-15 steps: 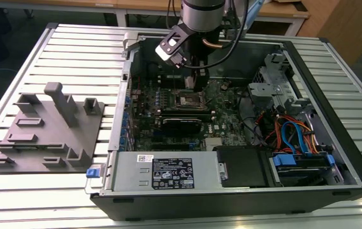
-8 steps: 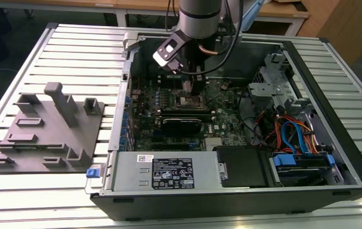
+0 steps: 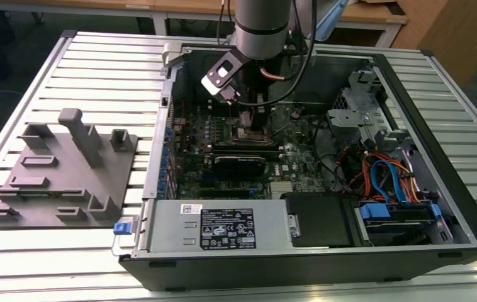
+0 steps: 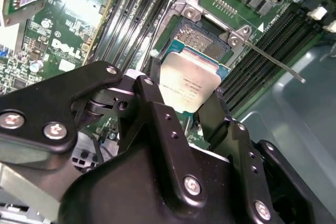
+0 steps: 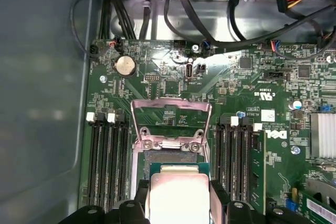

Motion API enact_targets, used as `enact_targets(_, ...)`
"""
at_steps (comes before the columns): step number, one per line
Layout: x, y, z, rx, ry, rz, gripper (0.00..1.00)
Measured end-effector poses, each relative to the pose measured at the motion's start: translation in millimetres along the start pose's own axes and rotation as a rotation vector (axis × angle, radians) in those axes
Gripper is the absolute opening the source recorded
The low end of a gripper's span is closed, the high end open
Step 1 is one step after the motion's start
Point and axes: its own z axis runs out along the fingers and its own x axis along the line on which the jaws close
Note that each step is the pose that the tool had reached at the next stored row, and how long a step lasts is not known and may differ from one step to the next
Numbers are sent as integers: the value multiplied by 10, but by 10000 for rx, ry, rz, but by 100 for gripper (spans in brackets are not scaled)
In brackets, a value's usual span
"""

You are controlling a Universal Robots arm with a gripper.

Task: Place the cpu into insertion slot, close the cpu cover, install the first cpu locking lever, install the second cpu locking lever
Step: 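Place the cpu into insertion slot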

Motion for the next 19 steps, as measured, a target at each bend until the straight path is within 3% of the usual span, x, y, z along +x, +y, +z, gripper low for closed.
enact_targets(12, -12, -19, 216, -6, 1, 0, 54)
enact_targets(19, -16, -25, 290, -7, 0, 0, 54)
